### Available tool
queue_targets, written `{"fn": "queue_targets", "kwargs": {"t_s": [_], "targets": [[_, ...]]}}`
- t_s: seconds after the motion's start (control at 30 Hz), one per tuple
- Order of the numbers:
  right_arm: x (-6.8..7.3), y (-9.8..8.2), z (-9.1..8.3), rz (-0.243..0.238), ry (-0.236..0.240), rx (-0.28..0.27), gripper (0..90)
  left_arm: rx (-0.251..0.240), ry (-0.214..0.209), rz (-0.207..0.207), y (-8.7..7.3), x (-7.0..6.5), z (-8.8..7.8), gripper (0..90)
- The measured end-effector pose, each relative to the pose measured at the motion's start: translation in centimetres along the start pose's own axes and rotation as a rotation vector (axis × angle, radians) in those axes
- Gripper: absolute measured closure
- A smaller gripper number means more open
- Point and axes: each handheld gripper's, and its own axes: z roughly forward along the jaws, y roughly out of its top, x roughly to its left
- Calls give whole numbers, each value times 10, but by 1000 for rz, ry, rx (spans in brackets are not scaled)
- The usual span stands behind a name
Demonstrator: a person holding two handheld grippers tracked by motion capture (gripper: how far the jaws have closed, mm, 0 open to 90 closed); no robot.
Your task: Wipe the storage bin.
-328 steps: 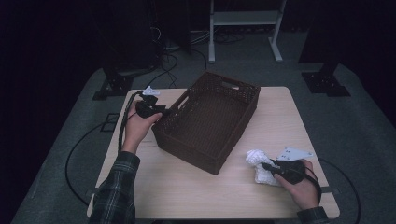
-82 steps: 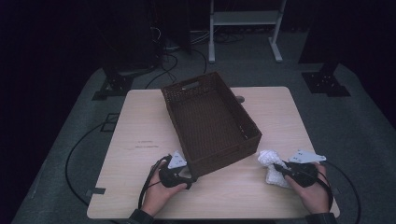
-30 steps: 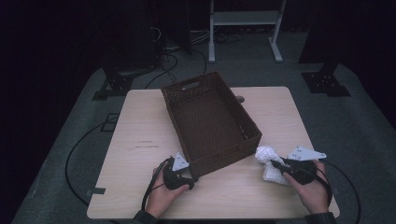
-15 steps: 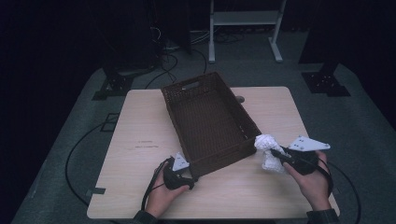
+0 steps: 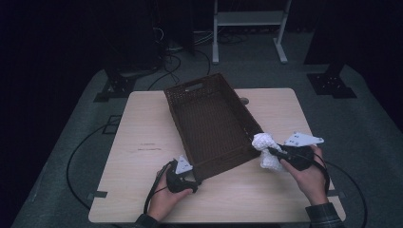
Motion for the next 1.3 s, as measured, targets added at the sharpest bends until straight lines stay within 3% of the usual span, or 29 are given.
{"fn": "queue_targets", "kwargs": {"t_s": [0.43,1.3], "targets": [[-3,-6,22,14,19,53,769,2,-1,5,0,0,0,250],[-4,-21,45,42,44,131,768,2,-1,5,0,0,0,250]]}}
